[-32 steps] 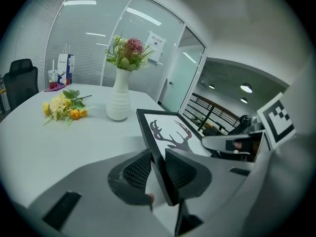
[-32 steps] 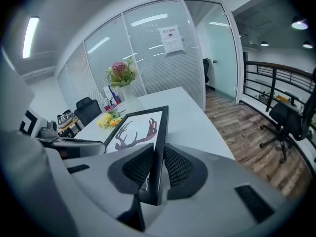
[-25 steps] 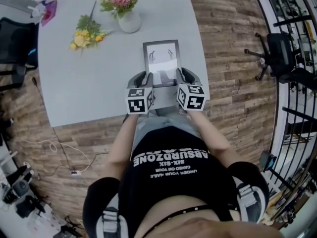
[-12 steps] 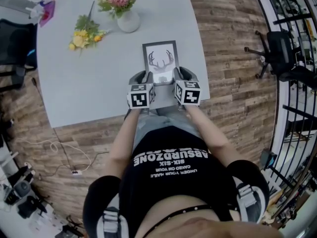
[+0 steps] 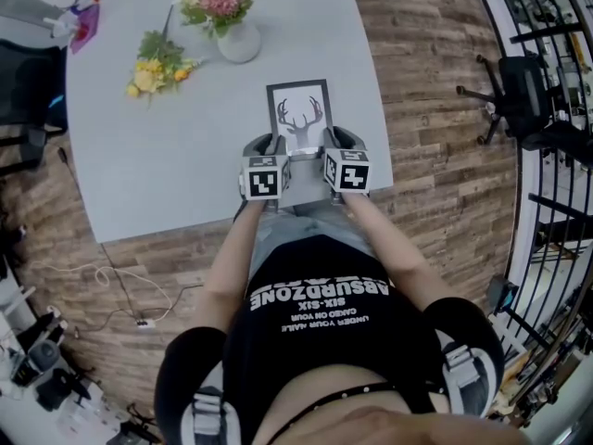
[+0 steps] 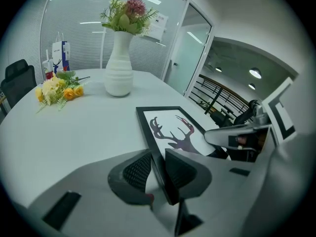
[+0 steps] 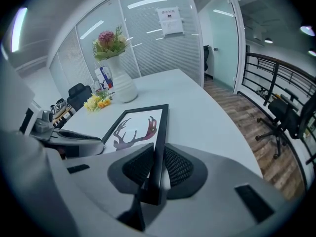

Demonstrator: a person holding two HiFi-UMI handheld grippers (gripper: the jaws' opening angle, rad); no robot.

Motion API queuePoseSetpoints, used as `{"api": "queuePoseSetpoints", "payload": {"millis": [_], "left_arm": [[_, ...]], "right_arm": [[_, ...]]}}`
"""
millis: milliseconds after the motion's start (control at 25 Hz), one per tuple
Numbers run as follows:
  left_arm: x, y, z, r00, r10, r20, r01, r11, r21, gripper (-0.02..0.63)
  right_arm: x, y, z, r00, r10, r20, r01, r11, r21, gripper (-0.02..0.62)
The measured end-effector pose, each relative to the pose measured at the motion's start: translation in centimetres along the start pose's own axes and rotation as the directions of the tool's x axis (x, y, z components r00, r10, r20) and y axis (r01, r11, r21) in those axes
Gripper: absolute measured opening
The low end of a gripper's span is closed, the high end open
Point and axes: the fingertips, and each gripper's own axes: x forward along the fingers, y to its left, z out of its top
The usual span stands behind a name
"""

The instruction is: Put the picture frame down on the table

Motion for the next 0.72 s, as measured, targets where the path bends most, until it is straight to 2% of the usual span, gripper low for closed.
{"api": "queuePoseSetpoints", "payload": {"millis": [720], "left_arm": [[1.1, -0.1, -0.6, 1.000, 0.017, -0.026, -0.016, 0.999, 0.037, 0.098]], "right_arm": [[1.3, -0.5, -0.7, 1.000, -0.008, -0.027, 0.007, 1.000, -0.024, 0.081]]}}
